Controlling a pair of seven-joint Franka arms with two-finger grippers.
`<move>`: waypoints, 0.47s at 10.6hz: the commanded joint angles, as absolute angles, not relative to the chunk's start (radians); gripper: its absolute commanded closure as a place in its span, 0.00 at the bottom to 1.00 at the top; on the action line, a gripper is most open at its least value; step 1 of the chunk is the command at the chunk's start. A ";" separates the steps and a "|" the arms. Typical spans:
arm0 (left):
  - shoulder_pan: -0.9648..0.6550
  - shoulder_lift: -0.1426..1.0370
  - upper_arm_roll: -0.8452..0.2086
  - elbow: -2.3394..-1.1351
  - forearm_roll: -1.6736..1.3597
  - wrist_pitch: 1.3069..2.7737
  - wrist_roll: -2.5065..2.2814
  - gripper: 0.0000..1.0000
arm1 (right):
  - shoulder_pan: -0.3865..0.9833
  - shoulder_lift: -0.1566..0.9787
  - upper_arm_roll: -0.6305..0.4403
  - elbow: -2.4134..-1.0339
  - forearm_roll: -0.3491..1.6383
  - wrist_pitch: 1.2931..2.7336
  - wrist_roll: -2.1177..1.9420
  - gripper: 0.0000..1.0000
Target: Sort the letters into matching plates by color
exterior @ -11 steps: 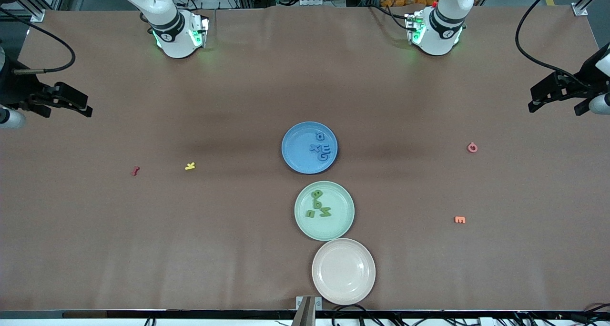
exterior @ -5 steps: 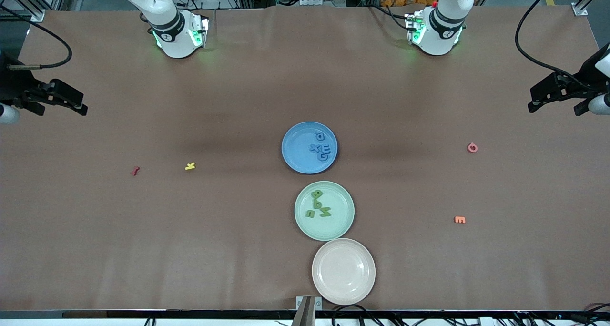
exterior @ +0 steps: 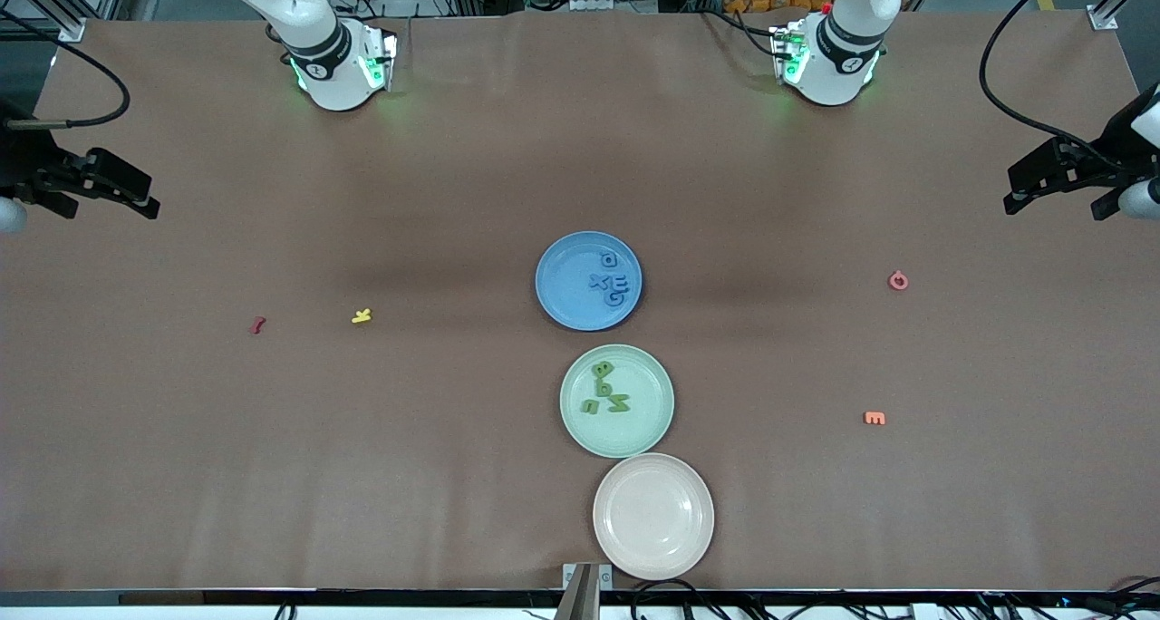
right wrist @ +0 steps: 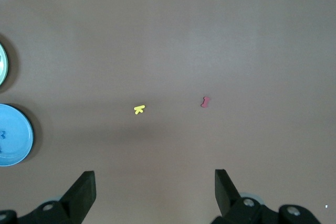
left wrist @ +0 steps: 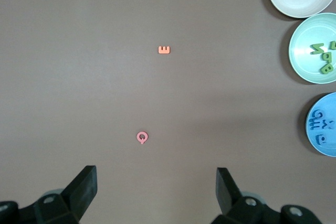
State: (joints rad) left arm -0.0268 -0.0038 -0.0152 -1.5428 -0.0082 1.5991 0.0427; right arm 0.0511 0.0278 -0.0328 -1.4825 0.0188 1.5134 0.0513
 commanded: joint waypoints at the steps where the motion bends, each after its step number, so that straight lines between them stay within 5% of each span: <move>1: -0.023 -0.005 -0.015 -1.542 -0.029 1.603 0.052 0.00 | 0.071 -0.047 -0.048 -1.575 0.003 1.546 0.040 0.00; 5: -0.023 -0.005 -0.015 -1.540 -0.029 1.603 0.052 0.00 | 0.074 -0.048 -0.046 -1.572 0.005 1.546 0.040 0.00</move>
